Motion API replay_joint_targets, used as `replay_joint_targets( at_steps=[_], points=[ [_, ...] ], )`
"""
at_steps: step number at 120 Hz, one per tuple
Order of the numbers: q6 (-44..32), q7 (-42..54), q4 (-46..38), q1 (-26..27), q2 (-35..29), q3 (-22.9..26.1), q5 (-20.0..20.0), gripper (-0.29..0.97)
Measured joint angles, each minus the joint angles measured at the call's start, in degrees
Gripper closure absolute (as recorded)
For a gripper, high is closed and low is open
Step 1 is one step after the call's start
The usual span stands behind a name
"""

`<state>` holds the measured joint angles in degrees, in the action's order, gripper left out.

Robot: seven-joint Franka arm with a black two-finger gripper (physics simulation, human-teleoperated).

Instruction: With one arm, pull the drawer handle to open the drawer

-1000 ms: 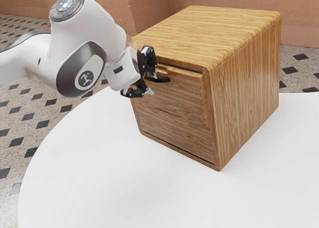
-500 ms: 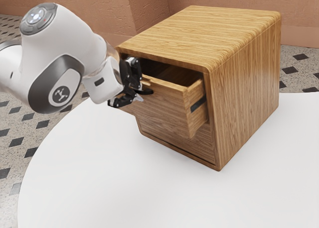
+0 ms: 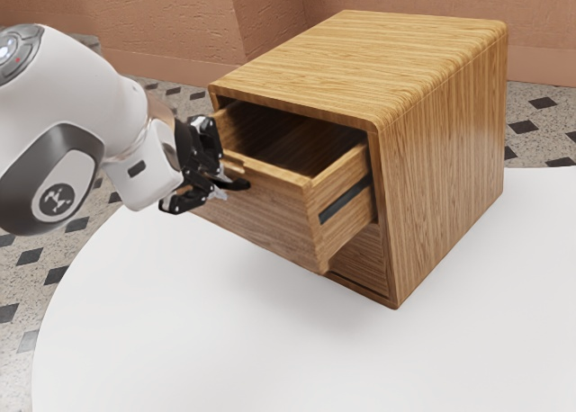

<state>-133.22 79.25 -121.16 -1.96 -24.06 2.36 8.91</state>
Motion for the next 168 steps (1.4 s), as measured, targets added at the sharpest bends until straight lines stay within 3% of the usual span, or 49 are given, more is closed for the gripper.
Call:
replay_joint_targets(
  at_steps=[82,168],
  points=[
    [0.08,-2.2,-7.97,-1.56,-9.05,0.03,0.47,0.79],
    [2.14,-4.65,-11.3,-1.59,-13.71,1.46,0.46,0.8]
  ],
)
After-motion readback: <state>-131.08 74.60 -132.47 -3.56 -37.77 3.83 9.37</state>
